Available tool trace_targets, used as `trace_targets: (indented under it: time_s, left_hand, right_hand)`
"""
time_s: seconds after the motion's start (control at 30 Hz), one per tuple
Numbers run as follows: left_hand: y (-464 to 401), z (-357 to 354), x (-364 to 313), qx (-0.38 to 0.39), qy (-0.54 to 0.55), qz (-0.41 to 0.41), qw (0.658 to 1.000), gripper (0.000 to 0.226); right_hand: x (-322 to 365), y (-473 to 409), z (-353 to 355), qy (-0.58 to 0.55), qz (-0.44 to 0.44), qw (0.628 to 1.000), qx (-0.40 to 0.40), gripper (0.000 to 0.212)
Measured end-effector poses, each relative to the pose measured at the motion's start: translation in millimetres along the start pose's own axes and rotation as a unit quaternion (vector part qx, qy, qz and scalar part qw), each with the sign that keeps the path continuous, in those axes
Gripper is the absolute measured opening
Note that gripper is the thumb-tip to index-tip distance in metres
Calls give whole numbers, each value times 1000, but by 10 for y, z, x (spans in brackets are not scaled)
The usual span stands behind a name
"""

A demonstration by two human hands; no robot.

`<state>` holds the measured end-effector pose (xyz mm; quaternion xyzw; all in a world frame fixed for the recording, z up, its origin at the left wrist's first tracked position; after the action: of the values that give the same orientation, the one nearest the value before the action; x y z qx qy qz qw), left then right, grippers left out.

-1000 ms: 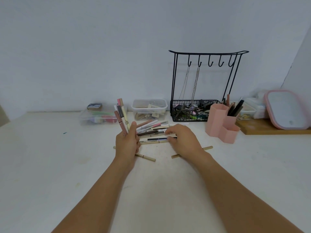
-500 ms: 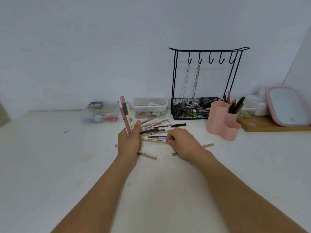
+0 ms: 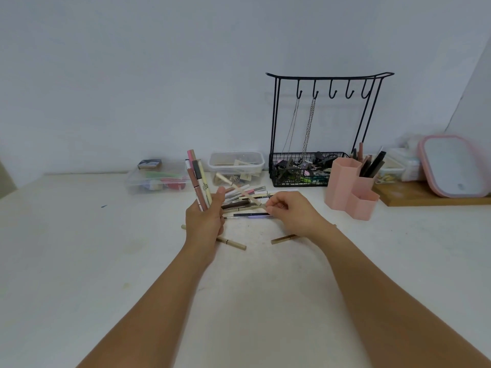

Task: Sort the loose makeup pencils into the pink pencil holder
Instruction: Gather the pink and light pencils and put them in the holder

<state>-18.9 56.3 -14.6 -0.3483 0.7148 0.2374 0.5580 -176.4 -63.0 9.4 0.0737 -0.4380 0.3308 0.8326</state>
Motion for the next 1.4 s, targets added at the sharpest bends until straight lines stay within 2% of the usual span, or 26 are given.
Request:
trace_targets:
  time_s: [0.1,0.17,0.4,0.5,0.6,0.63,0.73,0.83,0.9,1.1,1.23,1.4]
  left_hand:
    - [34,-29,6,32,8,-13,999,22]
    - [53,-40,6,54,13,-20,998,16]
    - [149,-95,9,93,18,-47,994,29]
    - [111,-88,43,59,-5,-35,998,26]
    - [93,-91,36,36,-29,-28,999,30]
    - [94,-89,23,30,-36,-26,999,37]
    - [83,-50,-22,8,-60,-24,998,52]
    - [70,-26,-36,12,-41,-11,999,44]
    - [70,-29,-29,22,-20,-2,1000,37]
    - [71,-19,-22,41,-41,-5,998,32]
    - [67,-24,-13,42,-41,-3,998,31]
    - [67,-33,-24,49,-32,-1,998,28]
  right_hand:
    - [129,94,-45,-151,-21,988,35,10]
    - [213,159,-140,-191,-14,980,52,9]
    - [364,277,-478,-180,59,979,75,12]
    - [360,308,-577,-187,66,978,61,9]
    - [351,258,-516,-157,68,984,43,4]
    - [332,220,-449,-130,74,989,12,3]
    - [164,100,-167,40,76,991,-98,4]
    - [-75,36,17,206,35,975,-74,24]
    - [-195,3,50,260,10,964,-52,30]
    - [-269,-56,78,283,-16,958,-34,18]
    - [-281,-78,70,263,-18,963,-52,16]
    - [-230,-63,99,159,-14,985,-68,11]
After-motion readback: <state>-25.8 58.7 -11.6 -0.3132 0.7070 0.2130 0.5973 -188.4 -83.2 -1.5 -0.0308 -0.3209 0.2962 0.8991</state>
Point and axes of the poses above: each hand's wrist, its own y-axis away from the middle knuckle, its own z-axis out of the back of the hand, x = y × z, the point moved 1 cm from there along -y, towards the middle knuckle, and after that the axes turned 1 degree about -y, right-handed, at the moved point
